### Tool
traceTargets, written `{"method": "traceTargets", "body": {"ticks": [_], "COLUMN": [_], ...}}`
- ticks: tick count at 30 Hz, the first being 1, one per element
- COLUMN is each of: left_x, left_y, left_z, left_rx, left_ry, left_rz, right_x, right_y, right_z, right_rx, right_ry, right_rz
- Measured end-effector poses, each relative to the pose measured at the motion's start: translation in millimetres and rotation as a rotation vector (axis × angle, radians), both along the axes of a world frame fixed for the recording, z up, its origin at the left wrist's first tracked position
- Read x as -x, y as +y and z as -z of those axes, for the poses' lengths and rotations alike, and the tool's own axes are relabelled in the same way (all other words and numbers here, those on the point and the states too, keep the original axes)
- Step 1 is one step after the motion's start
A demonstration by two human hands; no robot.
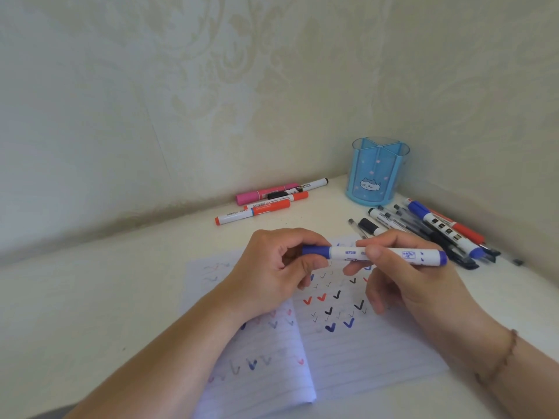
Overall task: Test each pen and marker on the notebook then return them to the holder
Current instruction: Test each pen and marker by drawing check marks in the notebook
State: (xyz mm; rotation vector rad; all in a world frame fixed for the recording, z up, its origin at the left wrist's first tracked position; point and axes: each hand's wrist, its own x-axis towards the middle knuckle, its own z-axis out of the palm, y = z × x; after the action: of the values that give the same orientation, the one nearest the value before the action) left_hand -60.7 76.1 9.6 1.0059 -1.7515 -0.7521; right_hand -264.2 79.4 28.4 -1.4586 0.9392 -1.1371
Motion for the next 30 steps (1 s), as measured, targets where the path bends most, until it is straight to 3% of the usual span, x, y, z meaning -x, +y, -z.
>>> {"method": "traceTargets", "body": {"ticks": [19,22,27,30], "left_x": [0,0,-2,-11], "left_y": [4,-2,-10,-15], "left_z": [-3,-1,0,2], "left_rx": [-0.051,-0.041,0.086,0.108], "left_ry": [-0.012,-0.048,-0.145,-0.321], "left_rz": [0.019,0.003,-0.124,-0.213], "right_x": [1,-1,10,21], "right_y": [2,0,-11,-15], "right_z": [6,6,5,3], "right_rx": [0.174,0.156,0.115,0.262], "right_ry": [0.057,0.054,-0.125,0.002], "right_rz": [-0.053,-0.031,-0.004,0.149]}}
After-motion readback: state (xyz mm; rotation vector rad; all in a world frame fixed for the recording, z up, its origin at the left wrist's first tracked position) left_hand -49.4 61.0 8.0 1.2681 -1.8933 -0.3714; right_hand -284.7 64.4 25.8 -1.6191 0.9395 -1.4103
